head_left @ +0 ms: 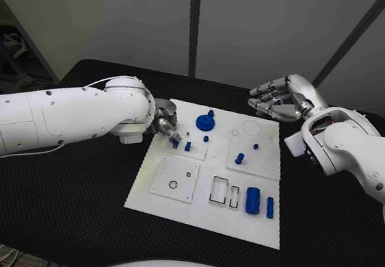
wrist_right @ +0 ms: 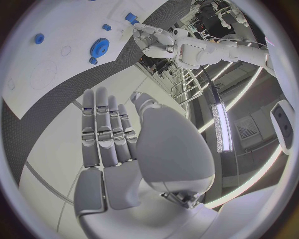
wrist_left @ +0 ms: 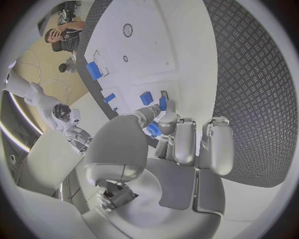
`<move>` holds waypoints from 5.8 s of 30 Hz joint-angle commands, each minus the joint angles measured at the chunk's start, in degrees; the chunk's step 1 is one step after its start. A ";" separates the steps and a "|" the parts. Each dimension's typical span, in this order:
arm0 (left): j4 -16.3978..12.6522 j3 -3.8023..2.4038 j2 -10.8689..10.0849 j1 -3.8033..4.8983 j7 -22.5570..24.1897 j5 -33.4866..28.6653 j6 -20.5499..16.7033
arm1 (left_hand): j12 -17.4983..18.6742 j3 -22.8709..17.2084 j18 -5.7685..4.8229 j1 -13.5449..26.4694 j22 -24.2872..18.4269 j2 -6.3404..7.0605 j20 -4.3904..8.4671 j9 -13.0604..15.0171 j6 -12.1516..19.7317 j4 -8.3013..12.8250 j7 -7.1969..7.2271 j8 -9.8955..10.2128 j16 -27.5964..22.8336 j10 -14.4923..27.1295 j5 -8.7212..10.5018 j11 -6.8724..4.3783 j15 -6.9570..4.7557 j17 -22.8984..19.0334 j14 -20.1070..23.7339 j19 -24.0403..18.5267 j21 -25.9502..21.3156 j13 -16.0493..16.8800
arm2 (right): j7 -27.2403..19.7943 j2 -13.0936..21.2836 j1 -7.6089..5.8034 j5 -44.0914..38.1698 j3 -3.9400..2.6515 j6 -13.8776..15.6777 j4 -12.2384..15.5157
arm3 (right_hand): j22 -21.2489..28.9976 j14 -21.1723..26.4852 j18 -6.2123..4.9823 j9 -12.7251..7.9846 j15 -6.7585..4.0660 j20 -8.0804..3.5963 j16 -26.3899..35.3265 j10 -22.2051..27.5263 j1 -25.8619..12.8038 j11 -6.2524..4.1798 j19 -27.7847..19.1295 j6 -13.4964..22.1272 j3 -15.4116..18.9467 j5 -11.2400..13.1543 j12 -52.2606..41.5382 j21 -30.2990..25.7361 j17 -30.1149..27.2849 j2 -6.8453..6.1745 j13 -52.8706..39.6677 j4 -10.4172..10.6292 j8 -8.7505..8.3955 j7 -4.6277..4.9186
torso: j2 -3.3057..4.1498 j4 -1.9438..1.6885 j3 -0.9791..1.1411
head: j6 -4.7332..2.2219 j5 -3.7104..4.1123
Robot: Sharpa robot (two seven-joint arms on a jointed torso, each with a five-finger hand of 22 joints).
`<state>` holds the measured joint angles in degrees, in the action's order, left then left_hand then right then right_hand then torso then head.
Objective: Assemble the parts on the task board
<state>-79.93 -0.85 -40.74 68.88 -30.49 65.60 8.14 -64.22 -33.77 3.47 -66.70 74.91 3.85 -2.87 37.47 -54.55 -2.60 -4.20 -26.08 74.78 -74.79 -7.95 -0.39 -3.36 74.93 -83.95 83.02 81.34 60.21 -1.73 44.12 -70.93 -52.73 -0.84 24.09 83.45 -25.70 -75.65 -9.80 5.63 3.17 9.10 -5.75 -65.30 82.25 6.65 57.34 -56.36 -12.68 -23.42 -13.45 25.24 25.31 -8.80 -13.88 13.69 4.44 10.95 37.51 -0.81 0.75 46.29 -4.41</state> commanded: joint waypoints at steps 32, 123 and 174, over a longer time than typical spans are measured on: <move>-0.78 0.37 -0.47 -0.25 -0.33 1.02 2.89 | 0.43 -7.39 -0.83 0.65 8.02 -0.05 0.16 0.29 -0.02 6.57 0.34 -0.59 0.28 -0.23 -0.25 -0.12 -0.46 1.48 -2.40 0.07 -0.01 -0.20 | -0.47 -0.16 -0.09 0.15 -0.03 -0.48 -0.15 | 0.08 0.25 -0.52 0.02 0.04 0.25 0.24 0.42 -0.25 0.04 0.05 0.30 -0.11 -0.14 0.10 -0.32 -0.08 0.15 0.09 0.14 -0.15 0.11 | 0.00 0.00 0.00 | 0.33 -0.27; 0.55 0.75 2.24 -0.46 24.15 4.26 -23.11 | 30.10 12.46 6.92 -10.34 -21.00 3.86 -4.97 -9.46 8.42 2.69 -4.53 7.50 -33.50 24.95 0.05 5.83 4.95 -28.82 18.62 -26.93 -47.64 -31.91 | -0.70 0.02 -0.09 0.35 -0.02 -0.12 -0.43 | 0.30 0.30 -0.53 0.01 0.12 0.32 0.60 0.64 -0.36 0.14 0.16 0.55 -0.07 -0.26 0.07 -0.72 -0.13 0.06 0.40 0.13 -0.19 0.19 | 0.07 0.03 -0.05 | -0.36 1.47; 9.00 4.00 10.71 -1.92 24.18 21.00 -16.95 | 42.13 11.30 0.91 -12.53 4.04 4.77 -3.01 -23.29 -0.07 2.76 -2.61 14.14 -3.47 18.11 -0.12 4.85 3.32 -15.13 0.65 -1.96 -10.73 -49.83 | -0.79 -0.51 -0.09 0.36 -0.02 -0.34 -0.24 | 0.40 0.30 -0.55 0.03 0.11 0.33 0.77 0.70 -0.09 0.12 0.22 0.59 -0.26 -0.63 0.02 -0.91 -0.15 0.19 0.55 -0.04 -0.16 0.19 | -0.01 0.00 0.05 | -0.18 2.30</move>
<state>-71.03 3.16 -30.14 66.94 -6.45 85.81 -9.38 -22.28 -22.09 5.28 -78.73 74.94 8.73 -5.95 14.24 -54.23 0.23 -6.79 -12.15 70.94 -56.37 -7.73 4.50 0.00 59.85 -83.04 80.57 70.34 10.44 -1.97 43.66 -70.92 -52.51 -0.83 23.87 83.12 -25.37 -75.65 -9.80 5.63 3.17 9.10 -5.32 -65.09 82.25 6.86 57.34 -56.15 -12.68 -23.85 -13.45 24.56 25.21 -8.81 -13.42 13.68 4.44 11.15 37.47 -0.85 0.79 46.08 -2.11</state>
